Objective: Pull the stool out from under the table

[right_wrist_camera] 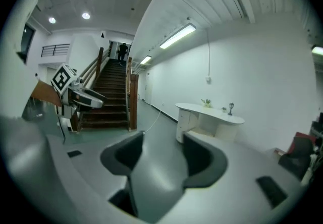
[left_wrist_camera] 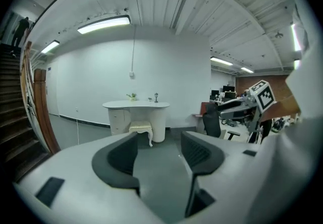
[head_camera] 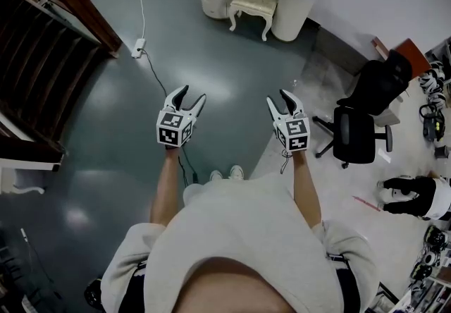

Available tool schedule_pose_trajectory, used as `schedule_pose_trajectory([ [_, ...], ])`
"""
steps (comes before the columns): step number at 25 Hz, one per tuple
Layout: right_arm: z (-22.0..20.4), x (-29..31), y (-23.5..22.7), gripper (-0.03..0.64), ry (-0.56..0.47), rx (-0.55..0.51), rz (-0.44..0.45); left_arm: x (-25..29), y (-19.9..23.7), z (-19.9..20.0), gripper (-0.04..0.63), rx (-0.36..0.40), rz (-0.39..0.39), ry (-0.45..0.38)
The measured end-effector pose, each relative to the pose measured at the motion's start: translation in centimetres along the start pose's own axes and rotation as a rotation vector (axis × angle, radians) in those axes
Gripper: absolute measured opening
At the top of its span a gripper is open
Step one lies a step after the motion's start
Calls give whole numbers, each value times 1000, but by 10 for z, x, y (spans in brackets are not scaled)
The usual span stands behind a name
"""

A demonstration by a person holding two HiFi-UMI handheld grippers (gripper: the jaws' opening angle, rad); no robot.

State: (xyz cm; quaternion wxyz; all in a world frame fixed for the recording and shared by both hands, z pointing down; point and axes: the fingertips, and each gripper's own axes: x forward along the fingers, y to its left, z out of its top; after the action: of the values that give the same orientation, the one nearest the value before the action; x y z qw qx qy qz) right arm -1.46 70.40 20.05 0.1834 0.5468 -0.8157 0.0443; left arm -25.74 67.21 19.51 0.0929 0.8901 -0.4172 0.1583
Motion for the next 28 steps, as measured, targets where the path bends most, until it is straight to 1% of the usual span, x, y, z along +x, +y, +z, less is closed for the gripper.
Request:
schedule_pose_trajectory([
  [1, 0, 1, 2, 301, -6, 17, 25, 2, -3, -2, 250, -1, -13, 7],
  [2, 0, 2, 3, 324, -17, 30, 40, 4, -6, -4, 256, -4, -24, 13],
  [4, 0, 2, 2, 349, -31, 36, 45, 7, -11, -5, 258, -9, -35, 18],
  [10, -5, 3, -1, 342, -18, 31, 47, 11, -11, -7, 258, -15, -13, 11],
  [20, -15, 18, -28, 325, -3, 5, 57, 33, -16, -6, 257, -16, 23, 19],
  [24, -13, 33, -34, 322, 2, 1, 67, 40, -9, -5, 257, -29, 41, 16],
  [28, -10, 54, -38, 316, 5, -8, 72, 52, 8, -6, 257, -42, 54, 14],
])
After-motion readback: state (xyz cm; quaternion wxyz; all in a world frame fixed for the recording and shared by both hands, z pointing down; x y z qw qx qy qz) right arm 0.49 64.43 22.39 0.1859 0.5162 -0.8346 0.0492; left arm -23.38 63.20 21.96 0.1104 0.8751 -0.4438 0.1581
